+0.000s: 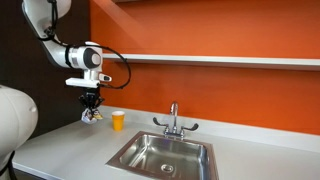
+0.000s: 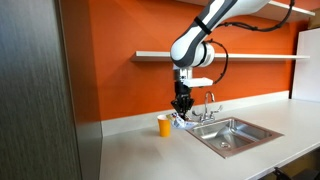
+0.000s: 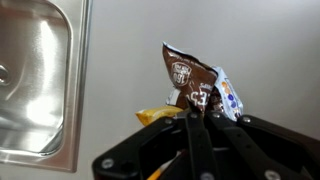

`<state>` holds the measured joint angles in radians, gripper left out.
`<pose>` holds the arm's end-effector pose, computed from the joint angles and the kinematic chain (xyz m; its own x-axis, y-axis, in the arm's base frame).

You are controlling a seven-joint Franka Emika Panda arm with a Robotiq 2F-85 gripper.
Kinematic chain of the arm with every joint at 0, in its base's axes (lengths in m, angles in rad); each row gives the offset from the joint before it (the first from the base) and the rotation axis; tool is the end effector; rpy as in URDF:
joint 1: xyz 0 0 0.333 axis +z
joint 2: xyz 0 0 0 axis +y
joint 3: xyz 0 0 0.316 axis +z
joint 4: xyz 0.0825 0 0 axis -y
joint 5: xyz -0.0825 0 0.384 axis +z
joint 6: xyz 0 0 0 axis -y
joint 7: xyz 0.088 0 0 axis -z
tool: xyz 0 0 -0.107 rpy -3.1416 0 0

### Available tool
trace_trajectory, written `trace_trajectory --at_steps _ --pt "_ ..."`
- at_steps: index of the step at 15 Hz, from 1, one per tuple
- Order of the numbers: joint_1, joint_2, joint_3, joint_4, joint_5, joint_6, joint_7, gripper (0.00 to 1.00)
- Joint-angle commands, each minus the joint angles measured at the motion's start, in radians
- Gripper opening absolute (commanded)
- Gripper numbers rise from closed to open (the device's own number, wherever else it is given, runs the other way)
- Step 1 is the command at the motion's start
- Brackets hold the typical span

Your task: Put the packet on the bottom shelf.

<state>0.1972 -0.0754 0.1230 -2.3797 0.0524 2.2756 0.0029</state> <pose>0.4589 0.1535 0.3488 0.9599 0.2788 -0.0297 0.2780 -0.9601 -0.0296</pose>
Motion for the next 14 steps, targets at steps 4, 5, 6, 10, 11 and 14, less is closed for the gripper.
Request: trace_trajectory --at_steps 4,5,6,10,11,14 --pt "-0.017 -0.371 0.015 -0.081 -0.006 -0.215 0.052 0.01" --pt "-0.016 -0.416 0.016 -0.075 -0.005 -0.249 0.055 0.01" --pt "-0.015 -0.457 0.016 -0.066 -0.004 -0.284 0.054 0.01" --pt "-0.021 -0.581 0.008 -0.018 -0.007 -0.360 0.040 0.01" --pt "-0.022 -0.596 0.004 0.000 -0.004 -0.370 0.034 0.01" --pt "-0.032 -0.610 0.003 0.065 -0.016 -0.372 0.028 0.01"
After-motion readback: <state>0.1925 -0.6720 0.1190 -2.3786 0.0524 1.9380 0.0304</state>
